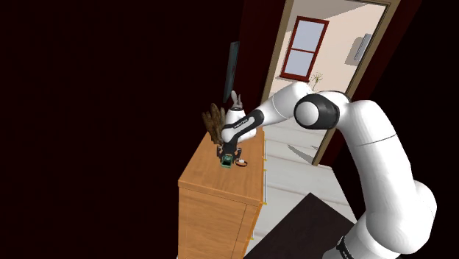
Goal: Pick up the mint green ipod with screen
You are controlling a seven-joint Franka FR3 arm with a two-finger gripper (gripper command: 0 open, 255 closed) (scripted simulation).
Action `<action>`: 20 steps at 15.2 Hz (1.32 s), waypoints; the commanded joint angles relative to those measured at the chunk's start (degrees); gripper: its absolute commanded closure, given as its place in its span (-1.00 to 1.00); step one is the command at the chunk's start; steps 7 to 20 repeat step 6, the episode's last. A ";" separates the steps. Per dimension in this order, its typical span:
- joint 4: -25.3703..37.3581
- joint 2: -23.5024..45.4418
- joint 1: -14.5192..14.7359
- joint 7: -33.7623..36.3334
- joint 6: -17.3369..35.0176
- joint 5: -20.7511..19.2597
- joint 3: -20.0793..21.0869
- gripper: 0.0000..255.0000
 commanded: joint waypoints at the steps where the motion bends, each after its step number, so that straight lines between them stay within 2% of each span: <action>1: -0.77 -1.49 -0.04 -0.05 -0.74 0.01 0.01 1.00; 4: -1.24 -3.28 -0.04 -0.08 -2.06 0.03 0.03 1.00; 20: -1.26 -3.37 -0.05 -0.08 -2.13 0.03 0.03 1.00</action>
